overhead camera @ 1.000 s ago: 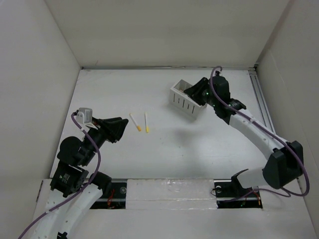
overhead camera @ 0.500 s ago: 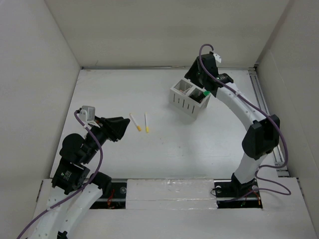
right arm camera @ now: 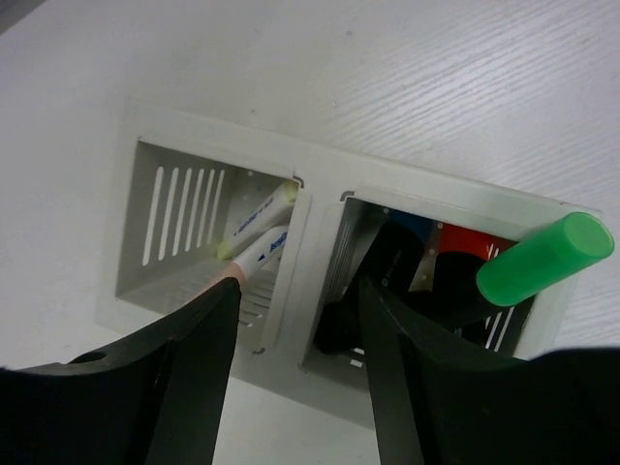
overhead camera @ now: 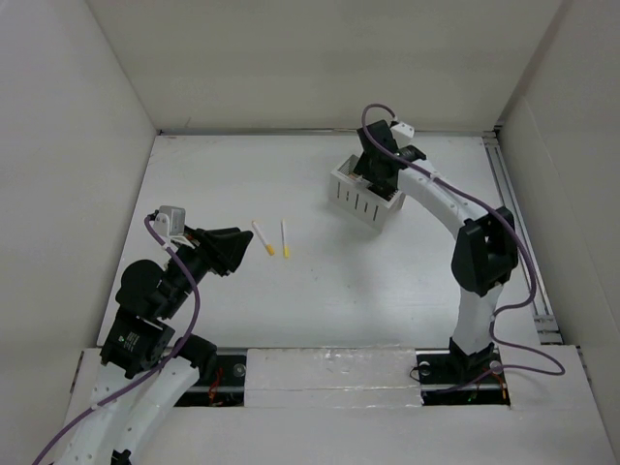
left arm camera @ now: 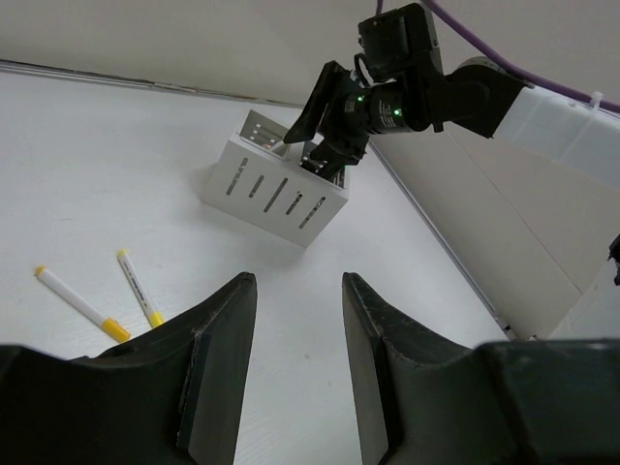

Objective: Organize the desk

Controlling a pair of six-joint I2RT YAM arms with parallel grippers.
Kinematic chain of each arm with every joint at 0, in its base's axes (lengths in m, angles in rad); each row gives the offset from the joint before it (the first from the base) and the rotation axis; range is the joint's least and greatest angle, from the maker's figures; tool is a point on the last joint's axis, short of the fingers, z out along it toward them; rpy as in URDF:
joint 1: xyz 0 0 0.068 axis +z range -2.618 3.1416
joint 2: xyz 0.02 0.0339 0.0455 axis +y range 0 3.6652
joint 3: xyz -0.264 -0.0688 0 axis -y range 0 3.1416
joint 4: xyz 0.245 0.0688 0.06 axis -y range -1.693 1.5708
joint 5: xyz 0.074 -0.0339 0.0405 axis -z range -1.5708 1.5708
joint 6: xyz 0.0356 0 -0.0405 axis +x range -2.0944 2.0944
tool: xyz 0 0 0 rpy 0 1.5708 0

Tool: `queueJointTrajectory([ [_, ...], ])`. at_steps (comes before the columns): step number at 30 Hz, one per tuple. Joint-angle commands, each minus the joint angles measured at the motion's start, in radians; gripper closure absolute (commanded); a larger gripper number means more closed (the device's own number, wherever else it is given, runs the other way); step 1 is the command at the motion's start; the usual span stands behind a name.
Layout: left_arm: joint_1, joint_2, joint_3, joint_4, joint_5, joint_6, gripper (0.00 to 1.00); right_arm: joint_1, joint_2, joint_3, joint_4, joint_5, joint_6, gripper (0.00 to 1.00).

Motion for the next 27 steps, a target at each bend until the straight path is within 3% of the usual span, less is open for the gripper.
queueJointTrajectory([
  [1, 0.005, 0.004, 0.004, 0.052, 0.016, 0.012, 0.63, 0.003, 0.023, 0.037, -0.025, 0.039, 0.01, 0.42],
  [5, 0.005, 0.006, 0.004, 0.053, 0.021, 0.01, 0.63, 0.003, 0.049, 0.035, -0.023, 0.046, 0.013, 0.43],
  [7, 0.005, 0.006, 0.004, 0.052, 0.019, 0.012, 0.63, -0.006, 0.058, 0.032, -0.015, 0.035, 0.004, 0.49],
  [8, 0.005, 0.005, 0.004, 0.052, 0.019, 0.012, 0.63, -0.006, 0.067, 0.031, 0.0, 0.029, -0.005, 0.65],
  [10, 0.005, 0.005, 0.004, 0.052, 0.018, 0.012, 0.63, -0.018, 0.081, 0.031, -0.002, 0.026, -0.048, 0.84],
  [11, 0.005, 0.001, 0.004, 0.049, 0.016, 0.012, 0.63, -0.018, 0.087, 0.029, -0.02, 0.068, -0.069, 0.98],
  [12, 0.005, 0.0, 0.005, 0.049, 0.015, 0.012, 0.63, -0.018, 0.086, 0.022, -0.02, 0.085, -0.088, 1.0],
  [16, 0.005, 0.001, 0.004, 0.052, 0.022, 0.01, 0.63, -0.038, 0.023, -0.073, 0.026, 0.17, -0.194, 1.0],
  [24, 0.005, 0.004, 0.001, 0.05, 0.016, 0.01, 0.63, -0.17, -0.208, -0.372, 0.306, -0.065, -0.407, 0.96],
  [27, 0.005, 0.005, 0.001, 0.052, 0.019, 0.01, 0.63, -0.196, -0.236, -0.397, 0.35, -0.097, -0.439, 0.92],
])
